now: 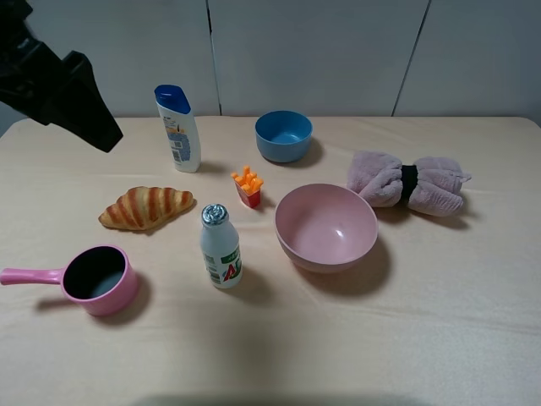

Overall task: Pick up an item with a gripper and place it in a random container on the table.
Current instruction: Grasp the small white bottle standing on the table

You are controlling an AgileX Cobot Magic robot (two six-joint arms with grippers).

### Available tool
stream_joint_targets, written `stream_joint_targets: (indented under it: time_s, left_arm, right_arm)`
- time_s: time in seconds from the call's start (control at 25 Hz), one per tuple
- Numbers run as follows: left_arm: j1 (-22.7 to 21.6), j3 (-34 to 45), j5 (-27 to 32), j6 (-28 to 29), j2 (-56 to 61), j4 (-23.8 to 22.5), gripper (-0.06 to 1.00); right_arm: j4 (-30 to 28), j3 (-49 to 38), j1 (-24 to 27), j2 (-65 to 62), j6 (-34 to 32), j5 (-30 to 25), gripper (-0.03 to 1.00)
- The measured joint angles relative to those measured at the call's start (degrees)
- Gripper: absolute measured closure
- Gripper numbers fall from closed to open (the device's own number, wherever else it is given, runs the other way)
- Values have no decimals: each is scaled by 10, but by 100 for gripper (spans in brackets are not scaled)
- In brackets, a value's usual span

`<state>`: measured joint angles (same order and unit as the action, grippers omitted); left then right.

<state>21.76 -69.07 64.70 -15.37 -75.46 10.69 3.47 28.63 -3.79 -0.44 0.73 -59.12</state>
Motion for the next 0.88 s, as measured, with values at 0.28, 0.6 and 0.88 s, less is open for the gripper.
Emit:
stream_joint_targets:
  time_s: [0.28,0.6,0.88]
  left_arm:
    - [47,-27,9,1,-54,-1,-4]
    - [118,-61,15,4,-127,-29,-4]
    - [162,-88,15,7,-192,-47,-4]
  right_arm:
    - [0,0,0,0,0,0,27]
    - [0,0,0,0,0,0,27]
    - [0,0,0,0,0,0,27]
